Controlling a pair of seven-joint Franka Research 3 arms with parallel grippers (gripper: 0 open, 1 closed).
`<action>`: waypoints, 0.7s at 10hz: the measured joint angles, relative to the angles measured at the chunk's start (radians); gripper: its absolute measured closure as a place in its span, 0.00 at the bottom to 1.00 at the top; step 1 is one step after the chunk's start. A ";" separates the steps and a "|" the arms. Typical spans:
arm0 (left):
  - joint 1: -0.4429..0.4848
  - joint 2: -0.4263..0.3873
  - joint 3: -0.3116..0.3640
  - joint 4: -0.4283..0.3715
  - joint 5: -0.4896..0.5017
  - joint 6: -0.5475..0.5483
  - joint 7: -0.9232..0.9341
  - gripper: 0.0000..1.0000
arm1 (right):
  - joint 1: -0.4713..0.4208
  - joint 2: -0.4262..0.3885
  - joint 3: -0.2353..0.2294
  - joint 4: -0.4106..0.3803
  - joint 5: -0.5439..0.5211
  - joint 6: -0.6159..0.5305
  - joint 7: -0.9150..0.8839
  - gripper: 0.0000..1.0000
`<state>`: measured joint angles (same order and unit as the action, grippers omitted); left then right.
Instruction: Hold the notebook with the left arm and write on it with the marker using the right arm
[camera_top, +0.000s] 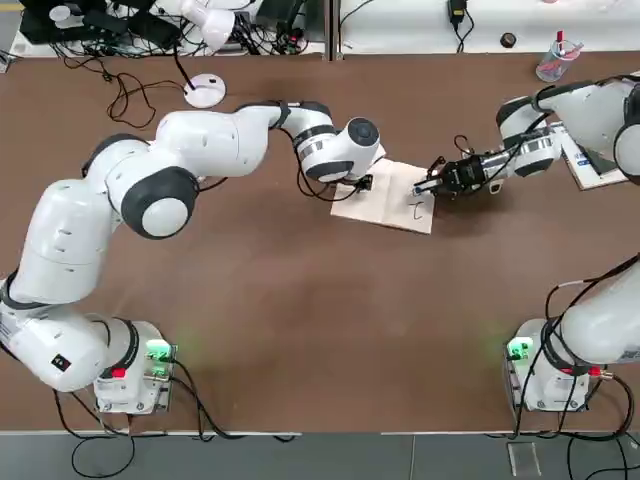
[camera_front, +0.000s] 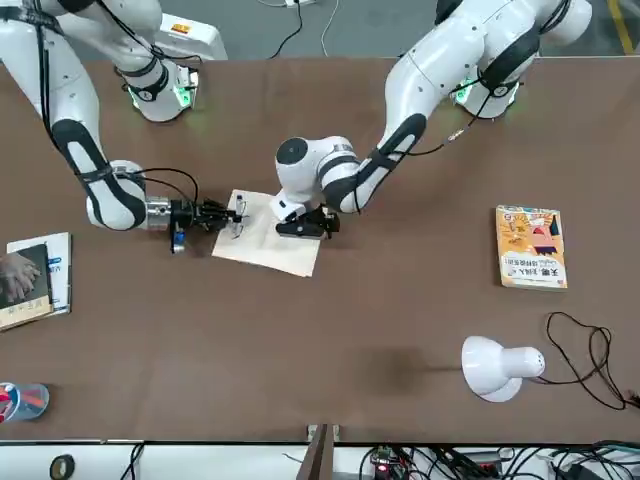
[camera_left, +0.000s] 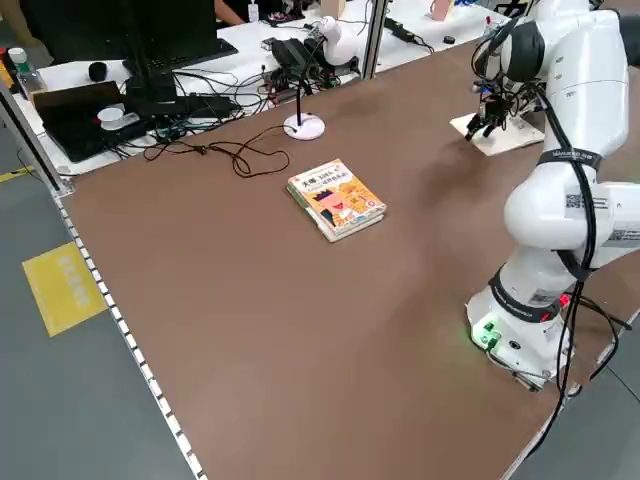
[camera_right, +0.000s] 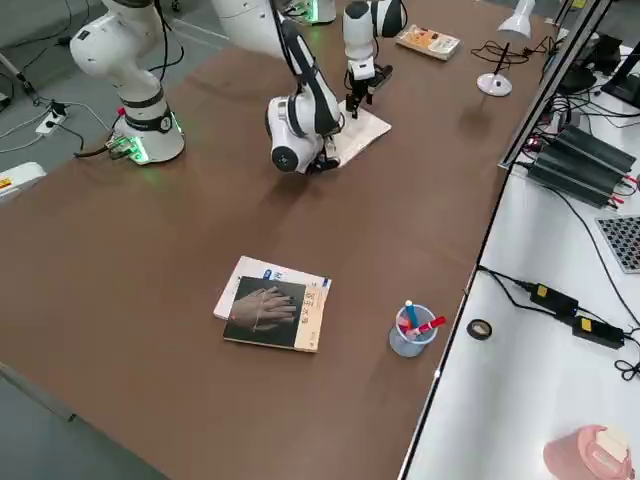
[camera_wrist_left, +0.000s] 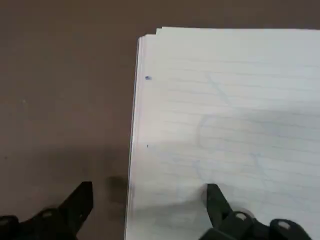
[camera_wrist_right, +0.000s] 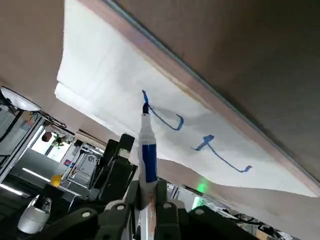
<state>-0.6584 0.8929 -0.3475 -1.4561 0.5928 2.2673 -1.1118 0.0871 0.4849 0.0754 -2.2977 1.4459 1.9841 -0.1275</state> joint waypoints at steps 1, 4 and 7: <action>0.000 0.000 0.000 0.000 0.000 0.000 0.000 0.00 | 0.009 0.001 0.000 0.000 0.008 0.002 0.000 0.84; 0.000 0.000 0.000 0.000 0.000 0.000 0.000 0.00 | 0.022 0.002 0.000 0.001 0.019 0.003 0.000 0.84; 0.000 0.000 0.000 0.000 0.000 0.000 0.000 0.00 | 0.025 0.003 0.000 0.003 0.022 0.003 0.000 0.84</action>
<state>-0.6584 0.8929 -0.3475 -1.4561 0.5928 2.2674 -1.1118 0.1122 0.4883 0.0757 -2.2946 1.4681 1.9874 -0.1275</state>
